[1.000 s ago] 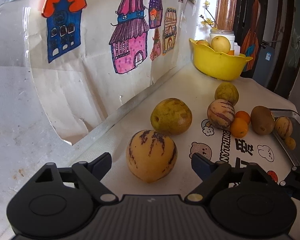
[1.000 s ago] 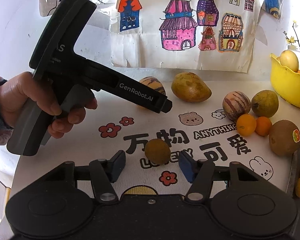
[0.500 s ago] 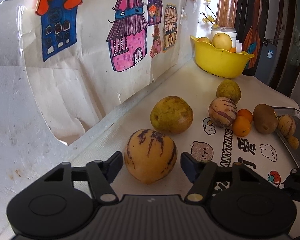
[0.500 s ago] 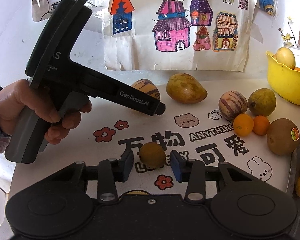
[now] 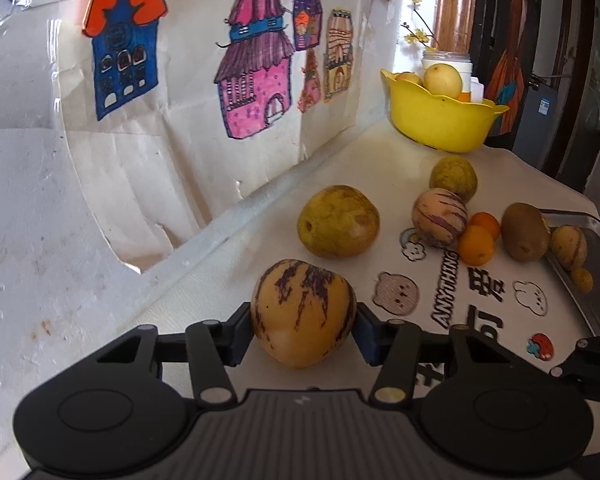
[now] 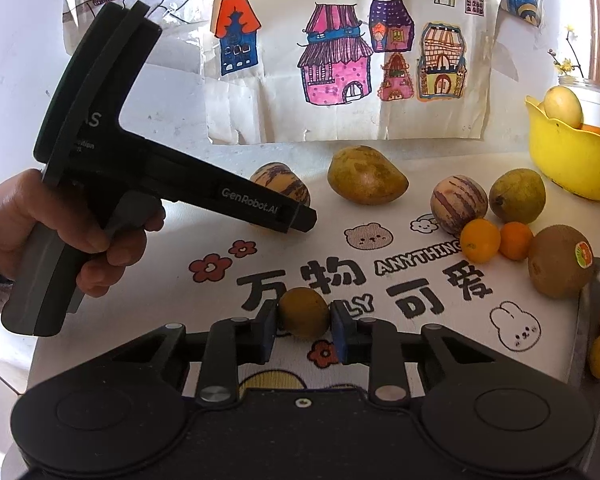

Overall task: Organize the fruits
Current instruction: 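Carry the pepino in left tool into the tray while right tool carries its fruit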

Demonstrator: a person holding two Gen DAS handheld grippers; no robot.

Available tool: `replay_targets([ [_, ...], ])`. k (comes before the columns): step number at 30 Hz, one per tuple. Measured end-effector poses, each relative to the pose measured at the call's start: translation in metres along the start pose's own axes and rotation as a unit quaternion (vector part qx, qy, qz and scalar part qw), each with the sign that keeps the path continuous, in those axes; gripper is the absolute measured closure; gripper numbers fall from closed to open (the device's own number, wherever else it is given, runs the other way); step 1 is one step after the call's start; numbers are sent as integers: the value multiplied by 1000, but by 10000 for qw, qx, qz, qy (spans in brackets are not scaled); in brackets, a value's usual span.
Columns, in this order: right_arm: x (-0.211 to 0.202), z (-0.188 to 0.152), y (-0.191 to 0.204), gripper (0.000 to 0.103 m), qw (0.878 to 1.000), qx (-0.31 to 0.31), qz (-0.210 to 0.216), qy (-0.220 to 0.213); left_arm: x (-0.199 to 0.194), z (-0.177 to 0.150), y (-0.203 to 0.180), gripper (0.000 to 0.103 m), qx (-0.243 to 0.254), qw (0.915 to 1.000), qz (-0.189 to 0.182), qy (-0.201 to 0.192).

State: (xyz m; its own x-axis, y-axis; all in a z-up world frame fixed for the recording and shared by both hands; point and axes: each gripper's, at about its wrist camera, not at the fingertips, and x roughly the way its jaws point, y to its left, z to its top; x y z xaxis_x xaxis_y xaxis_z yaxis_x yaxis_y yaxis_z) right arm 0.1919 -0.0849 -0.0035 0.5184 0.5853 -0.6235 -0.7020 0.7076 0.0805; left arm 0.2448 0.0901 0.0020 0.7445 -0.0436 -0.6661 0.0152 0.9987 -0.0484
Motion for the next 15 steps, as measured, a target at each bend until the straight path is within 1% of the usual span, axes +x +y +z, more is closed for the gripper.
replay_targets([
  [8,-31,-11,-15,72,9995,243,-129,-165,-12,-5,-24,46,133,9998,-116,46],
  [12,-55,-20,-32,72,9984,387,-298,-275,-19,-3,-42,47,207,9995,-226,36],
  [15,-74,-28,-47,72,9971,463,-465,-374,-22,-2,-58,46,227,9993,-290,-63],
])
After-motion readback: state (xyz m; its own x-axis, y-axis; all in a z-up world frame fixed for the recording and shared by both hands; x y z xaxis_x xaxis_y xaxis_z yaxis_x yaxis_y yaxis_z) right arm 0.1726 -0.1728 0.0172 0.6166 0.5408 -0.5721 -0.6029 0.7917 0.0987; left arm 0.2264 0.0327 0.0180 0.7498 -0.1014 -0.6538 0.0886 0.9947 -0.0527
